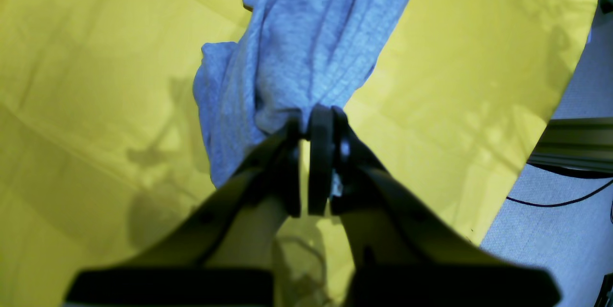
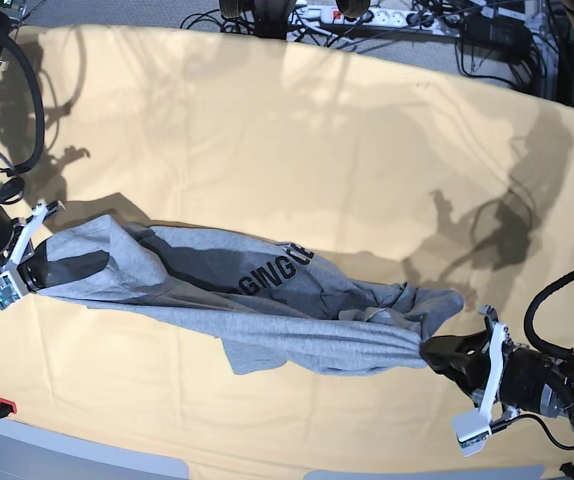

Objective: Layout the t-shirt on the table in an organized manner, then fold the t-shirt properly
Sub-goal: 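Stretch the grey t-shirt between both grippers, pulling apart, then lift the t-shirt with both grippers and drag it away, spreading it flat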

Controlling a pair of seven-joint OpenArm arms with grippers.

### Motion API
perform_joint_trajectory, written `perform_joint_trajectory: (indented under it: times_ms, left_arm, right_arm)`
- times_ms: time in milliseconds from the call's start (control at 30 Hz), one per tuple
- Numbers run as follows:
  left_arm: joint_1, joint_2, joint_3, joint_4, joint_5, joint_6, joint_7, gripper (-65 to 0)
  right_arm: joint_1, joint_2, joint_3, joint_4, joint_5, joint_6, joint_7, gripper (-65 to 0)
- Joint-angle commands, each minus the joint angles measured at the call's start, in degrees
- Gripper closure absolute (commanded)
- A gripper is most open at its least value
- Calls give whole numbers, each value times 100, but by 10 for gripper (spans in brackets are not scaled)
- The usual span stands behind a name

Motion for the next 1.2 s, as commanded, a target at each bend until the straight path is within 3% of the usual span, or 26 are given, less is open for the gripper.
perform_joint_trajectory:
  times_ms: [0,133,267,367,567,733,1167]
  left_arm:
    - [-227,-52,-74,98,-53,-28,-62,0]
    - [-221,-131,-74,352,-53,-28,-62,0]
    - [-219,-310,-74,758,-53,-28,-62,0]
    - [-153,-505,-74,1067,-53,-28,-62,0]
    - [614,-1200,-74,1895,-53,-28,-62,0]
    - [1366,-1711,-74,2769,-53,-28,-62,0]
    - [3010,-3152,-74,4380,-53,-28,-62,0]
  right_arm:
    - [105,164,66,87,-2,-37,96,0]
    - [92,310,63,149,146,358,-2,0]
    - [90,439,63,352,1012,608,-417,0]
    - [57,468,66,387,1314,721,-588,0]
    - [-382,466,66,525,1388,758,-717,0]
    - [-811,466,66,1073,1818,758,-1082,0]
    - [-2885,466,66,2330,1788,758,-1563,0]
